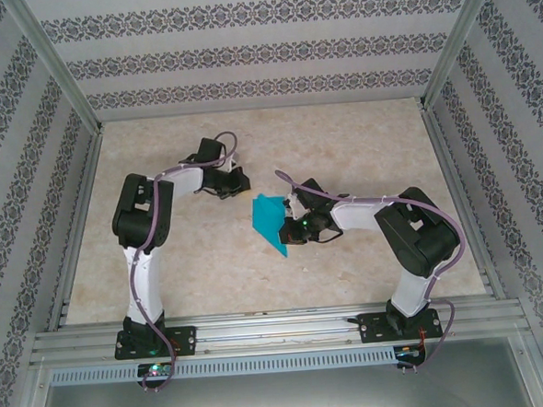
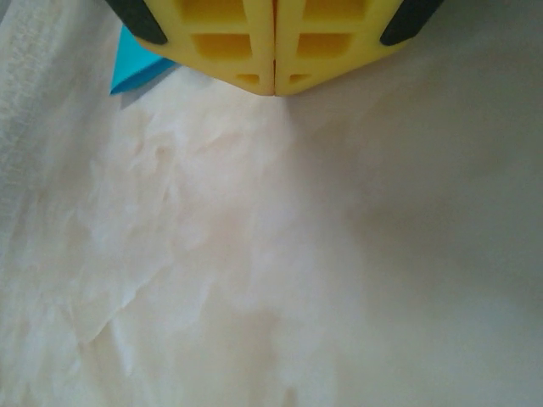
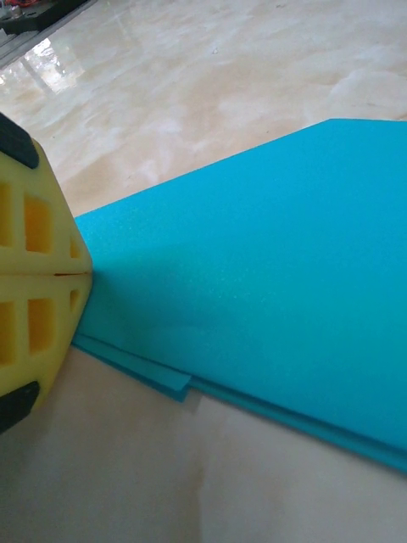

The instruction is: Fold a paper plane with a square sheet of paper (fold left side to right side)

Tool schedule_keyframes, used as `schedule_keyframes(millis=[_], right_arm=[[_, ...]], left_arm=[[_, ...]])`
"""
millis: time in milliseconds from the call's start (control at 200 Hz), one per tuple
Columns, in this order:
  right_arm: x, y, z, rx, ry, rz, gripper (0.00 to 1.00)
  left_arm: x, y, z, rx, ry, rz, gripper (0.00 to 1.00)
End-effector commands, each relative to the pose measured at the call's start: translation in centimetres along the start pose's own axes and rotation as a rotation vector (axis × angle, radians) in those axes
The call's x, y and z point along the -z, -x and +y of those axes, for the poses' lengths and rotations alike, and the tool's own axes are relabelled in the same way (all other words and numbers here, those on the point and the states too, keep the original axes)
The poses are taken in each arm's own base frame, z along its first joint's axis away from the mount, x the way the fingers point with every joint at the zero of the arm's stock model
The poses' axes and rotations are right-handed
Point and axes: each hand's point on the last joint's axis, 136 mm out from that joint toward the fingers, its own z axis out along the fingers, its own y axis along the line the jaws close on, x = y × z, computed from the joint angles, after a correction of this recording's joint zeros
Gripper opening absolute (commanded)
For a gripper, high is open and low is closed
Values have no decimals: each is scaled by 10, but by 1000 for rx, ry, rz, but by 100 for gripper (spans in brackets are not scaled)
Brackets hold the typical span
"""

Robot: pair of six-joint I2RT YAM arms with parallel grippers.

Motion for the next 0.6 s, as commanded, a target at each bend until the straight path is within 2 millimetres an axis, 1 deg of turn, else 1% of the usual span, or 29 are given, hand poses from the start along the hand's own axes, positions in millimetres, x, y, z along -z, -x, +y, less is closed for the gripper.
schedule_keyframes(millis=[0,55,125,220,305,395,520,595], right_arm=[[-3,-49,-49,-109,-162,152,0],[-2,-46,-49,-106,-155,145,0],[-1,-45,-52,-111,-156,141,0],[0,-43,-55,-115,-157,134,0],[1,-43,-55,-112,-156,131,0],[0,-43,-55,-109,-155,133,0],[0,-42,-53,-108,-144,130,0],[1,-40,-47,-103,-121,125,0]], left_arm=[[33,-8,-23,-88,-20,-62,8],[37,-23,-36,-105,-56,-53,8],[35,-47,-51,-120,-95,-25,8],[23,-73,-71,-139,-144,22,8],[8,-88,-86,-153,-180,69,8],[-7,-91,-92,-161,-182,99,8],[-22,-88,-85,-156,-157,120,8],[-28,-89,-75,-150,-118,132,8]])
